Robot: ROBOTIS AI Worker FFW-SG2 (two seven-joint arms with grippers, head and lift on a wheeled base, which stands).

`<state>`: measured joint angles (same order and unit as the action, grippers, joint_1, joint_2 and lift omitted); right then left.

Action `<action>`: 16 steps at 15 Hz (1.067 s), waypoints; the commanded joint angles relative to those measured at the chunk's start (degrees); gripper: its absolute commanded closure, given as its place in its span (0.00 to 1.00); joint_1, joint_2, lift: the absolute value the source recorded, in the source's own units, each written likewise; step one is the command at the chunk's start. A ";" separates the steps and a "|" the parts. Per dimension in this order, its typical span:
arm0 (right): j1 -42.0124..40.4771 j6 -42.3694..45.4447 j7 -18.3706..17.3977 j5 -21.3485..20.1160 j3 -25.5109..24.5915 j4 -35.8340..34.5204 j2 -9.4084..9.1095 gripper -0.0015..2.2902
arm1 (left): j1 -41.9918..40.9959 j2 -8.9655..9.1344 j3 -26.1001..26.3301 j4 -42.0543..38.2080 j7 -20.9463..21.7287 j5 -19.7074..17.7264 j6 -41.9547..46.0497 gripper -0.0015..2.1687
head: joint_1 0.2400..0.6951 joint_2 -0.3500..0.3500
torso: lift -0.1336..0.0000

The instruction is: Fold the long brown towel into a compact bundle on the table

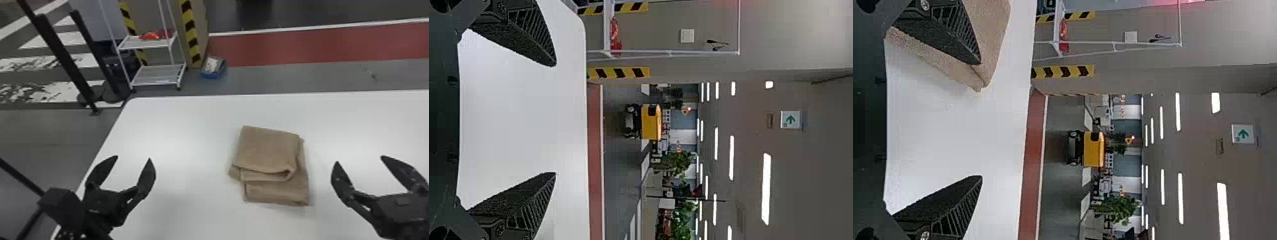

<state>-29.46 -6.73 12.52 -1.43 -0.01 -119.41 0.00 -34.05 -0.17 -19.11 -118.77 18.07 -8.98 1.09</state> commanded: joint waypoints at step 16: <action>1.08 2.90 1.19 -0.24 -0.43 3.31 -0.05 0.03 | -4.01 0.32 5.40 -5.33 -5.50 1.86 -0.35 0.05 | 1.00 0.74 | 0.08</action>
<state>-28.30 -4.04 13.71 -1.69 -0.49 -116.19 0.00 -37.93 -0.18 -13.85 -124.03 12.57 -7.20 0.80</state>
